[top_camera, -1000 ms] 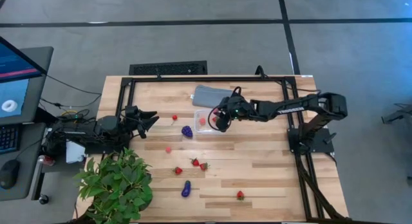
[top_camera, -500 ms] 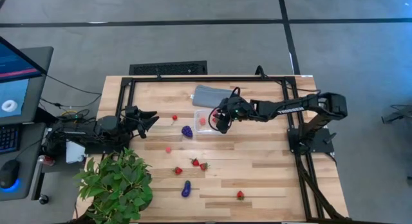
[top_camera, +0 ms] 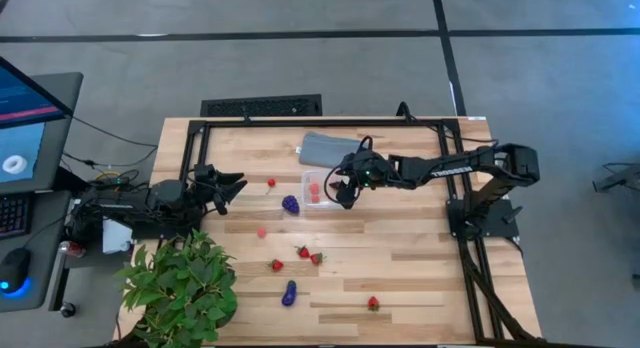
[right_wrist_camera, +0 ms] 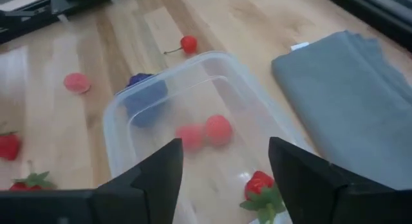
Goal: Pick and placing Produce into tupperware
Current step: Put the red cherry into the transparent bin
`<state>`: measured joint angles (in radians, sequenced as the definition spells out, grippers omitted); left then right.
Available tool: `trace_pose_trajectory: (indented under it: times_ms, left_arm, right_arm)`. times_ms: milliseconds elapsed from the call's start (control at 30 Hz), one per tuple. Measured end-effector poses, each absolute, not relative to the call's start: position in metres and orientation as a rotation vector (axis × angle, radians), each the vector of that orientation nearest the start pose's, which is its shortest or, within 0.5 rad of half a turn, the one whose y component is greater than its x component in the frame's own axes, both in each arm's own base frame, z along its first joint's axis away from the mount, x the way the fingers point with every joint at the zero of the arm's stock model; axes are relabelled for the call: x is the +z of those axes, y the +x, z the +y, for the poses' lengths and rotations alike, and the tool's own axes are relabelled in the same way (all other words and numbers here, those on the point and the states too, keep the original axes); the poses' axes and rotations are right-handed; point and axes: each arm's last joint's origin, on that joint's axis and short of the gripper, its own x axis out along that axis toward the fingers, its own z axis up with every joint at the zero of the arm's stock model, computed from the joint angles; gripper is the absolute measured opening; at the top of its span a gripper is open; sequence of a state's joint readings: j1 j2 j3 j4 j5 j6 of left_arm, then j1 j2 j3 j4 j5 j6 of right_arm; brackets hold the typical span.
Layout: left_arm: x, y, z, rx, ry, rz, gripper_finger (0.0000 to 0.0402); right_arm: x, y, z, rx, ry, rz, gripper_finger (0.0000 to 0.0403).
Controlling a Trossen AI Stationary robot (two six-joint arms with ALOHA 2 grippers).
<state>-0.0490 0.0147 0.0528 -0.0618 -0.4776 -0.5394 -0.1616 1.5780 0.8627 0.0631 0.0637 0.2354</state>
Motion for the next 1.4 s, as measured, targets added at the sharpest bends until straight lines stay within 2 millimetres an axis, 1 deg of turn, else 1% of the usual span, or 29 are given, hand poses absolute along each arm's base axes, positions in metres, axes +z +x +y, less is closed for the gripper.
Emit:
trace_pose_trajectory:
  times_ms: [67,133,267,433,567,700,800,900,1000,1133,1233,1300,1400]
  left_arm:
    - [0.174,0.093,0.009,0.418,-0.538,-0.094,0.0183]
    - [0.175,0.093,0.008,0.390,-0.551,-0.091,0.0183]
    - [0.174,0.094,0.005,0.281,-0.553,-0.059,0.0183]
    - [0.173,0.095,0.002,0.202,-0.542,-0.023,0.0183]
    - [0.170,0.098,0.002,0.213,-0.525,0.019,0.0183]
    - [0.164,0.103,0.003,0.284,-0.511,0.087,0.0183]
    - [0.164,0.108,0.005,0.382,-0.493,0.171,0.0183]
    - [0.174,0.114,0.007,0.460,-0.468,0.230,0.0183]
    - [0.185,0.125,0.011,0.513,-0.406,0.297,0.0183]
    - [0.198,0.143,0.016,0.489,-0.249,0.406,0.0183]
    - [0.201,0.156,0.018,0.431,-0.139,0.508,0.0183]
    - [0.202,0.164,0.023,0.450,-0.132,0.568,0.0183]
    - [0.206,0.175,0.036,0.546,-0.253,0.604,0.0183]
  right_arm:
    - [0.197,0.318,-0.050,-0.265,0.257,0.620,0.0258]
    - [0.204,0.316,-0.044,-0.236,0.241,0.596,0.0259]
    - [0.228,0.307,-0.030,-0.188,0.210,0.537,0.0260]
    - [0.261,0.282,-0.009,-0.150,0.194,0.488,0.0260]
    - [0.282,0.255,0.010,-0.192,0.173,0.476,0.0260]
    - [0.294,0.228,0.028,-0.268,0.169,0.472,0.0260]
    - [0.298,0.210,0.041,-0.318,0.182,0.479,0.0260]
    - [0.298,0.195,0.051,-0.355,0.197,0.495,0.0260]
    - [0.296,0.185,0.061,-0.379,0.213,0.511,0.0260]
    - [0.292,0.177,0.070,-0.386,0.222,0.528,0.0260]
    - [0.289,0.174,0.075,-0.381,0.228,0.551,0.0260]
    - [0.288,0.172,0.077,-0.381,0.238,0.567,0.0260]
    - [0.286,0.168,0.080,-0.378,0.254,0.581,0.0260]
